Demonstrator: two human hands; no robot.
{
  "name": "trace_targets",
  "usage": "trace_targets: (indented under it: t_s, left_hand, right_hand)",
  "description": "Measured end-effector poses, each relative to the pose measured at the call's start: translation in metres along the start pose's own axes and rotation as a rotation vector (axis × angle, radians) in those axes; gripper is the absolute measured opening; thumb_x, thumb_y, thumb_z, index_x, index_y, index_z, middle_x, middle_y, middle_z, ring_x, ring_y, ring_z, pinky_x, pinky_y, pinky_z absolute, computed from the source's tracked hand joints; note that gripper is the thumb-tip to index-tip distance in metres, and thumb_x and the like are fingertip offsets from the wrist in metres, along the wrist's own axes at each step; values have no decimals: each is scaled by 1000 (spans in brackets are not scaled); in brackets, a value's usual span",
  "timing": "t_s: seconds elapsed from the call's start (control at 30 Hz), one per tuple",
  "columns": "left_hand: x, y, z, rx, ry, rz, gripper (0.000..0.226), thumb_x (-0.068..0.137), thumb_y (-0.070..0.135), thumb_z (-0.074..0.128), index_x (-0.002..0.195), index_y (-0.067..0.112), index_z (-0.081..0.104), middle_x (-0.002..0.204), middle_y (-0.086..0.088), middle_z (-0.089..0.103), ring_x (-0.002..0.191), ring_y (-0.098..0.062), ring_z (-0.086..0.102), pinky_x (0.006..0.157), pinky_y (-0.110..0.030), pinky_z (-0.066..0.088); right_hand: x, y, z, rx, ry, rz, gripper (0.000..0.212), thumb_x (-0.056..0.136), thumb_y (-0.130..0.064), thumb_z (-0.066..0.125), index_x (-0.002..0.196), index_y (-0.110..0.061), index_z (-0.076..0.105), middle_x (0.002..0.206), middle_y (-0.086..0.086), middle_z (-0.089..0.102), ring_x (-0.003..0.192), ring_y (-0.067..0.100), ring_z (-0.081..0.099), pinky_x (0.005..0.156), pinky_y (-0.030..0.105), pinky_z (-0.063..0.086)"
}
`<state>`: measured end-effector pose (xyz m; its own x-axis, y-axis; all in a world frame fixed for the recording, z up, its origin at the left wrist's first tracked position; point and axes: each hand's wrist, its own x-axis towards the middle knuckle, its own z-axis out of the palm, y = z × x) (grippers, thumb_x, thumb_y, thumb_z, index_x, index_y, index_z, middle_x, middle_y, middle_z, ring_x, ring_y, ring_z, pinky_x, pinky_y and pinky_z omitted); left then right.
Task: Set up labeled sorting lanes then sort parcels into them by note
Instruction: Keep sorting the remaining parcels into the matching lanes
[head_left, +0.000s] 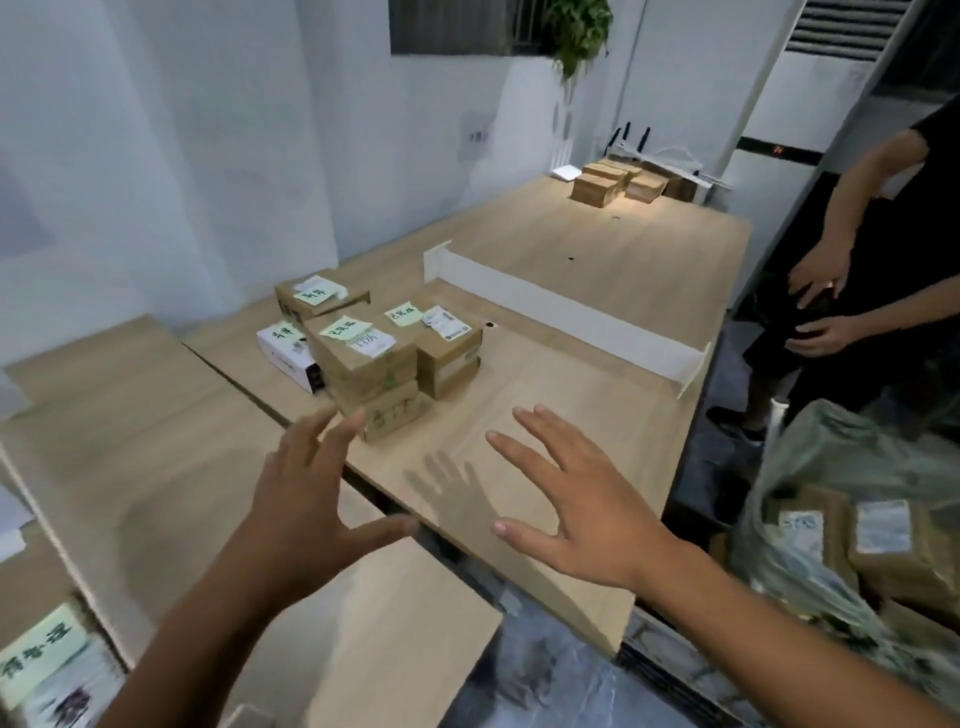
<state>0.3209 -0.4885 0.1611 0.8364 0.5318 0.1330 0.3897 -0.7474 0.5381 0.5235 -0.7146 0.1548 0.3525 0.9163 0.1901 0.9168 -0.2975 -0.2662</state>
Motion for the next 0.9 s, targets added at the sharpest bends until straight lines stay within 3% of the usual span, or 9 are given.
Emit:
trace_targets:
  t_s: [0.17,0.3,0.4,0.57,0.7,0.83,0.9]
  left_hand:
    - [76,-18,23,75,52,-142,125,51,99,46,158,41,14,167,8,7,154,-21,8,123,-52,25]
    - [150,-59,53,79,109,-228,124,52,98,44,157,40,14,166,9,4,153,-18,4,123,-43,18]
    - [212,-98,76,73,134,-268,124,54,96,45,158,35,17,166,4,4,154,-23,4,124,-47,20]
    - [294,-165,113,11,184,-378,118,62,82,65,158,35,16,168,2,-6,156,-24,1,120,-39,16]
    - [319,-195,151,-140,167,-441,101,74,50,84,155,39,24,169,4,-1,152,-20,21,112,-35,38]
    - [320,-203,169,-172,245,-435,88,80,34,82,150,39,29,168,6,11,139,-3,27,96,-17,38]
    - [322,-199,166,-158,258,-439,89,81,29,82,151,39,28,167,6,13,138,-2,26,95,-15,38]
  right_hand:
    - [105,61,21,54,-66,-88,78,89,-81,36,157,-51,10,169,-14,6,156,10,-1,124,44,22]
    - [208,94,65,88,-111,-158,79,89,-77,44,156,-51,13,168,-9,11,155,15,9,120,43,31]
    - [292,115,107,99,-155,-187,79,88,-73,50,155,-48,16,165,-6,13,153,20,18,116,46,38]
    - [411,148,182,84,-272,-206,88,86,-70,60,156,-52,9,167,-5,1,154,23,11,117,49,33]
    - [437,163,233,198,-282,-222,85,84,-49,76,151,-50,24,166,-4,-2,151,27,21,114,47,41]
    - [434,171,251,333,-205,-263,81,83,-40,78,150,-48,33,167,3,0,152,30,19,113,41,39]
    - [436,171,248,347,-222,-247,81,84,-39,78,150,-51,31,167,6,0,153,31,18,115,41,35]
